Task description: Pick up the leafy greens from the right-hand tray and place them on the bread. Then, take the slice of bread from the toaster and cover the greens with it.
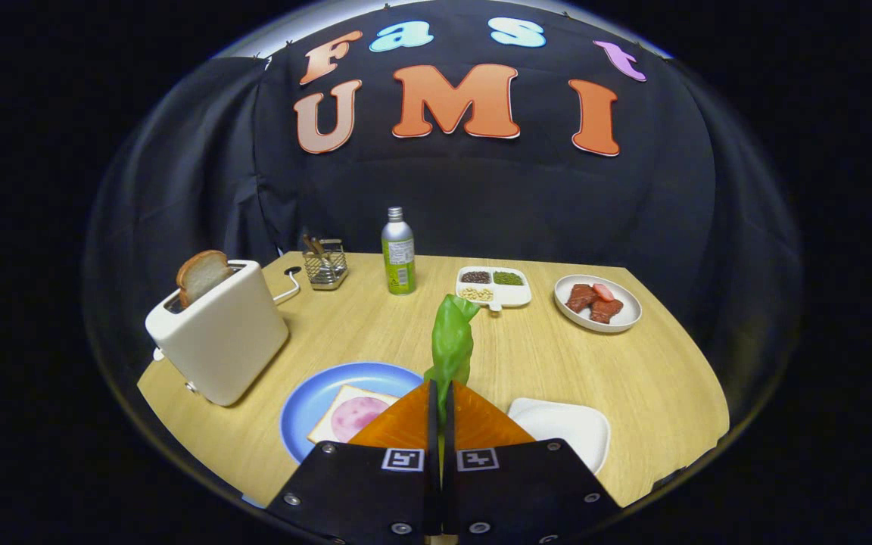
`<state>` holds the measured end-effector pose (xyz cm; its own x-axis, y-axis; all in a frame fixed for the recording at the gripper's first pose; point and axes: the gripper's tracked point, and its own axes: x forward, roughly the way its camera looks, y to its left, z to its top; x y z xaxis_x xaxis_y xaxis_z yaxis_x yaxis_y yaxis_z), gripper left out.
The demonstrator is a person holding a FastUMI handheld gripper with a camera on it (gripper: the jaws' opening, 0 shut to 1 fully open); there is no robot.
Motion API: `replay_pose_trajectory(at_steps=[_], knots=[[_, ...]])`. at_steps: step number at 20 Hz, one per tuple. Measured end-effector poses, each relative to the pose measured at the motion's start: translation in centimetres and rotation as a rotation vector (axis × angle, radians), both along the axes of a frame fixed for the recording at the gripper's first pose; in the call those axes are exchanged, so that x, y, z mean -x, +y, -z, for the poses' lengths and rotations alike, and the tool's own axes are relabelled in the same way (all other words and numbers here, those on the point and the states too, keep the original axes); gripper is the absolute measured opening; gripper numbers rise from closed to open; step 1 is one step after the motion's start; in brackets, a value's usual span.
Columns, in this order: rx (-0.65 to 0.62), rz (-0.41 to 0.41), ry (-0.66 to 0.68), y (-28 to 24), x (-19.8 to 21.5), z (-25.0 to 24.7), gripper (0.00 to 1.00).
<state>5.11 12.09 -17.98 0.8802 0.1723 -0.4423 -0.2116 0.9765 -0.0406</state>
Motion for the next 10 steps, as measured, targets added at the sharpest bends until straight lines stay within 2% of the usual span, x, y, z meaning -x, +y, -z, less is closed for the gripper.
replay_pose_trajectory(at_steps=[10], knots=[[-0.066,-0.105,0.05,8.0,1.2,2.4,0.02]])
